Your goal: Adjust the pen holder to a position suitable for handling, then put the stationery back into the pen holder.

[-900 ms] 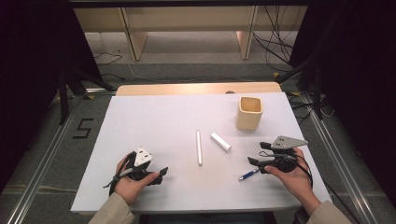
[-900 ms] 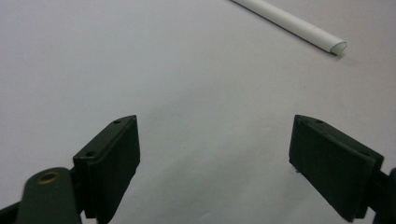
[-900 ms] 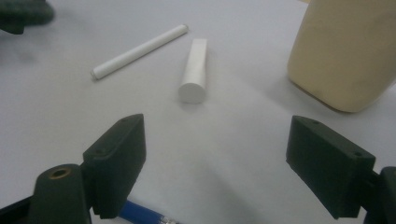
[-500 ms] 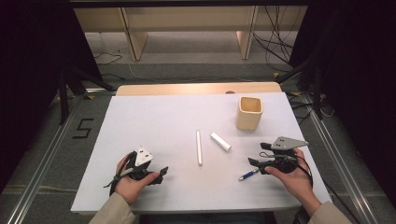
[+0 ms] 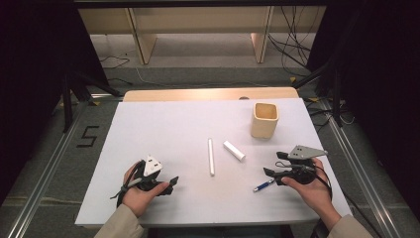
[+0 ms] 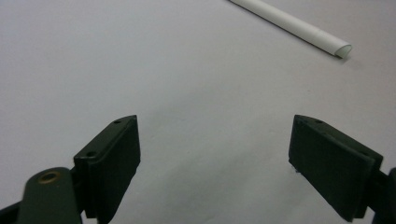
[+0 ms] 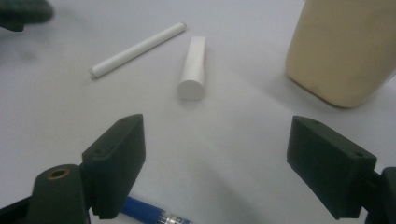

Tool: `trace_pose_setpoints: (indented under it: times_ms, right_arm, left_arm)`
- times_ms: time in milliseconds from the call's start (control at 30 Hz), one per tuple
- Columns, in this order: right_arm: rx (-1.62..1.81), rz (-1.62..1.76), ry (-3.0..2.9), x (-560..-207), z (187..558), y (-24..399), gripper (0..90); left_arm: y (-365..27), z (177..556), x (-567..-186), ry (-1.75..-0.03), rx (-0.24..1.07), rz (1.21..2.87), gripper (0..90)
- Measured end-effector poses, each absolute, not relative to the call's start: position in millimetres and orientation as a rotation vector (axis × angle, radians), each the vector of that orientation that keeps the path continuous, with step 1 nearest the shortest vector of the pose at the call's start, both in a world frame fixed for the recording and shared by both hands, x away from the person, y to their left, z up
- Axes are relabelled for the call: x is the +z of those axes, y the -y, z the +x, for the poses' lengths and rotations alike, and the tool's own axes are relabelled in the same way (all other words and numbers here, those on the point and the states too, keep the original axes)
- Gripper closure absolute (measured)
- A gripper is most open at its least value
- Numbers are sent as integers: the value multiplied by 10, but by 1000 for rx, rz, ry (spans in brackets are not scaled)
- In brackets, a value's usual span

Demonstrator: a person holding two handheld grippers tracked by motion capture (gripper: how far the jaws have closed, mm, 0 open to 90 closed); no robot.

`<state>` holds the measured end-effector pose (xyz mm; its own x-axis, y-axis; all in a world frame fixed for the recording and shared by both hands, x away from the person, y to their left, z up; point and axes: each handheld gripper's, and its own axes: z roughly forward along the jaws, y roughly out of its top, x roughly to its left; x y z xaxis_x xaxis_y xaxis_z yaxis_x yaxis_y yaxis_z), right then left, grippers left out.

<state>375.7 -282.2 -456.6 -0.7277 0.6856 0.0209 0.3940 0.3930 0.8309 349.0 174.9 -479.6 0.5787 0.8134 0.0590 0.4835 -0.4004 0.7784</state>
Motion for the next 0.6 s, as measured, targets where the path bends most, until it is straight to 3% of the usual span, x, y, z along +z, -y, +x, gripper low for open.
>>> trace_pose_setpoints:
  times_ms: [600]
  right_arm:
    - [1247, 942, -2331, -4568, 3761, 2815, 197]
  left_arm:
    - [-1761, 3505, -4799, -1030, 584, 2064, 164]
